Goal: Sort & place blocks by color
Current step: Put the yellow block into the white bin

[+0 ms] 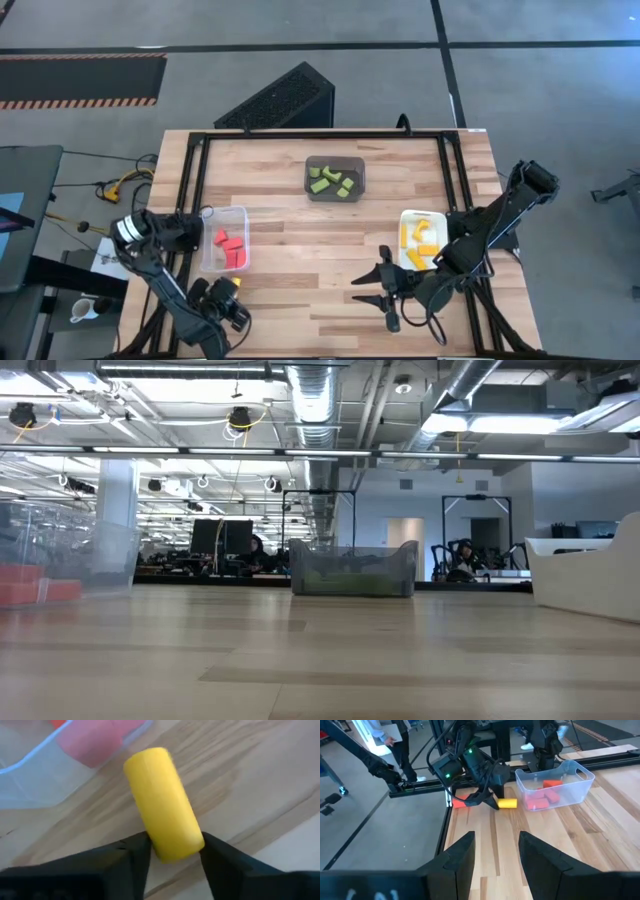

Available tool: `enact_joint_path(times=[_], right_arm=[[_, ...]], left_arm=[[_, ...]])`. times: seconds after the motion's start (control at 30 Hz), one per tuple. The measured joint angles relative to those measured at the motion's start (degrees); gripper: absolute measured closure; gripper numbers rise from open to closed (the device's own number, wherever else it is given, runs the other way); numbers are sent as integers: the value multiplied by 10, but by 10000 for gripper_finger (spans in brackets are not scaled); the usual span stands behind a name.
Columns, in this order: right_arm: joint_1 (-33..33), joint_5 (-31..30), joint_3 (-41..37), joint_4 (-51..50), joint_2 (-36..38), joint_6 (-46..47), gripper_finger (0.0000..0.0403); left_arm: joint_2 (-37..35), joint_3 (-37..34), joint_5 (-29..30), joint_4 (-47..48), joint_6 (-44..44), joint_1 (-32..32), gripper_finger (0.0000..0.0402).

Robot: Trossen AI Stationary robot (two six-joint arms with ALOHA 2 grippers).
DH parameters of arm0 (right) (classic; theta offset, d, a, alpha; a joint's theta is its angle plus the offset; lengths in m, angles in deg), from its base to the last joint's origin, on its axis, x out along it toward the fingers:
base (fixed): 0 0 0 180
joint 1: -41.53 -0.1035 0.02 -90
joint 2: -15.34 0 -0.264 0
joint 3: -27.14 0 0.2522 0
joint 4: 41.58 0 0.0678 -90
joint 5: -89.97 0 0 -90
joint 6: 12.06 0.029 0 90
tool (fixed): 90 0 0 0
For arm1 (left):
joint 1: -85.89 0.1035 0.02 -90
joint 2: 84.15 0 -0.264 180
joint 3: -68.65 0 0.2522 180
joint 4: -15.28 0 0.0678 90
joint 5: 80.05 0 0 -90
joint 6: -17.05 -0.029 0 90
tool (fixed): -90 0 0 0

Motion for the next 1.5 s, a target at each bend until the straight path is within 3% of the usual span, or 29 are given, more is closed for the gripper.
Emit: enact_joint_path(times=[0.1, 0.43, 0.67, 0.83, 0.97, 1.23, 1.5], right_arm=[[0, -1, 0, 0, 0, 0, 228], [0, -2, 0, 0, 0, 0, 228], [6, -5, 0, 12, -1, 0, 228], [30, -3, -2, 135, -60, -70, 228], [67, 62, -1, 243, -110, -119, 221], [136, 300, 0, 496, -202, -118, 169], [157, 318, 39, 551, -276, -112, 117]], left_arm=[[-4, 0, 19, 2, 10, -4, 317], [-2, 11, 75, 7, 38, -26, 320], [-2, 71, 249, 11, -30, -38, 320], [-3, 104, 410, -27, -146, -35, 320], [-5, 123, 472, -39, -219, -28, 320], [-8, 156, 541, -44, -300, -28, 320], [-9, 197, 597, -46, -376, -25, 320]])
